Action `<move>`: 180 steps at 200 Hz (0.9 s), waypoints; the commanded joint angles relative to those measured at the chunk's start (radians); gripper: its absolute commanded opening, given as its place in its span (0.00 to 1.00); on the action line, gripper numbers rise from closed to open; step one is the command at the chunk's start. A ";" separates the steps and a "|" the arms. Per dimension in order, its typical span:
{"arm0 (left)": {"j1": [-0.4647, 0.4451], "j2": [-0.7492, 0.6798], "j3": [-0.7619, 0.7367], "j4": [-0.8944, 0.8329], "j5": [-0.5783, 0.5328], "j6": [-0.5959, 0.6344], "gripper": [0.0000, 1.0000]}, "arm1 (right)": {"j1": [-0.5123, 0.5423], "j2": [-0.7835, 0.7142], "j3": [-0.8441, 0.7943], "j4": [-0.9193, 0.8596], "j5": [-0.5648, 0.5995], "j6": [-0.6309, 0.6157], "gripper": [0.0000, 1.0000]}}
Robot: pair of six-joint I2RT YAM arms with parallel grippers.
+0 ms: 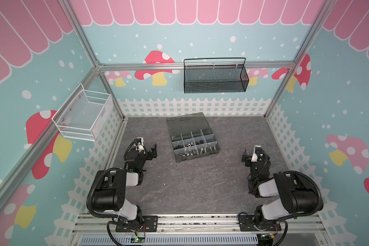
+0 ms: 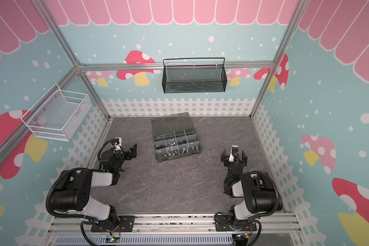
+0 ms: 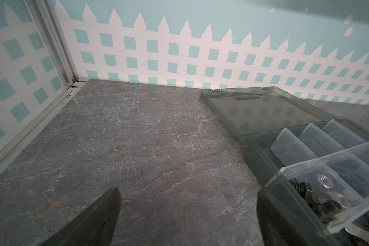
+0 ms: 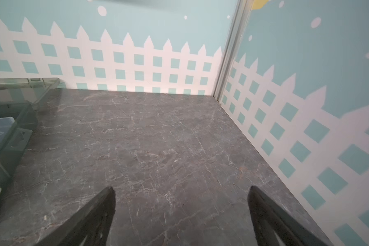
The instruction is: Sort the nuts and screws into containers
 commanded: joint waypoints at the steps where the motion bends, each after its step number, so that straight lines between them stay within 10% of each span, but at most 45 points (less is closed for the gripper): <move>1: -0.001 -0.010 -0.004 -0.006 0.015 0.029 1.00 | -0.019 0.005 0.025 0.003 -0.101 -0.038 0.98; 46: -0.003 -0.010 -0.002 -0.008 0.015 0.031 1.00 | -0.073 -0.001 0.040 -0.036 -0.367 -0.072 0.98; 180: -0.003 -0.010 -0.002 -0.008 0.013 0.031 1.00 | -0.067 -0.001 0.042 -0.040 -0.244 -0.037 0.98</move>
